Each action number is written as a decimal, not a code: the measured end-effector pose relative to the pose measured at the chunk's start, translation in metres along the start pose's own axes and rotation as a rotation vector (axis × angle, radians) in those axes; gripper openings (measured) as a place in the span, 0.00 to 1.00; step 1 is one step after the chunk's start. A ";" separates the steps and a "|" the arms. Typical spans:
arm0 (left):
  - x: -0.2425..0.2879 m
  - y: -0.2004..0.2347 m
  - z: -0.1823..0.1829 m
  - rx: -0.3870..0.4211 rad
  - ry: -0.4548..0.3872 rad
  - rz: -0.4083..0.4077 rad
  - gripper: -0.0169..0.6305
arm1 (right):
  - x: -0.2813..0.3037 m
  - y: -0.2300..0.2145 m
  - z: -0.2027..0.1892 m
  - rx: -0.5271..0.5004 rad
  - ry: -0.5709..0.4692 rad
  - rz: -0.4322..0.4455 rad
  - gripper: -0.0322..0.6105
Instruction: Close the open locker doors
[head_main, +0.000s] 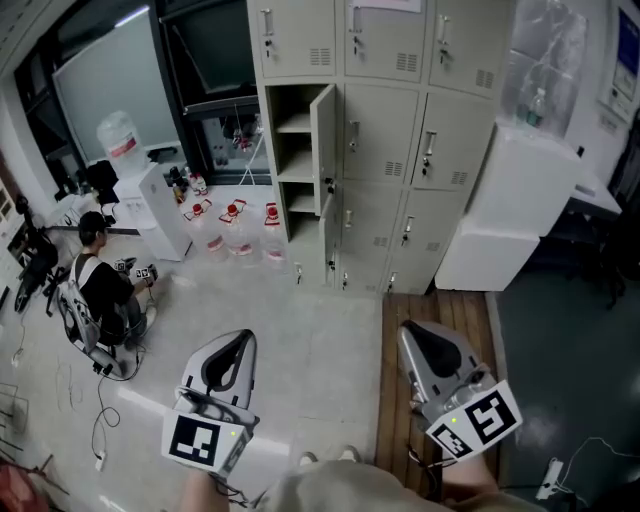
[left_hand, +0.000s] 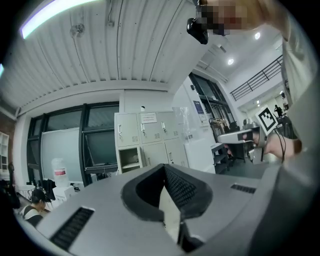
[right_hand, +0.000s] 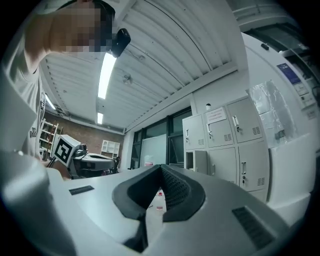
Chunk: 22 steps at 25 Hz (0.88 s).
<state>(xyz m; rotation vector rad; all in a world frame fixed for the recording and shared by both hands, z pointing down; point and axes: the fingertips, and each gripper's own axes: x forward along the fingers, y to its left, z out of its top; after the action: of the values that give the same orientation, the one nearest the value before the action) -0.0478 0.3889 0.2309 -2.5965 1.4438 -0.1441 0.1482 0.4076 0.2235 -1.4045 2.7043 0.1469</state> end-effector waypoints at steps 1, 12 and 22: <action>0.001 -0.001 -0.001 -0.001 0.002 0.000 0.04 | -0.001 -0.001 -0.001 0.000 -0.002 -0.004 0.06; 0.013 -0.021 -0.005 -0.001 0.016 0.017 0.04 | -0.012 -0.028 0.001 0.014 -0.046 -0.022 0.22; 0.017 -0.035 -0.011 0.027 0.057 0.084 0.04 | -0.020 -0.054 -0.013 0.014 -0.040 -0.013 0.39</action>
<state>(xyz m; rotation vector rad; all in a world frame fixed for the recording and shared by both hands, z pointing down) -0.0114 0.3914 0.2486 -2.5250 1.5561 -0.2267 0.2034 0.3907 0.2361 -1.3994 2.6586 0.1527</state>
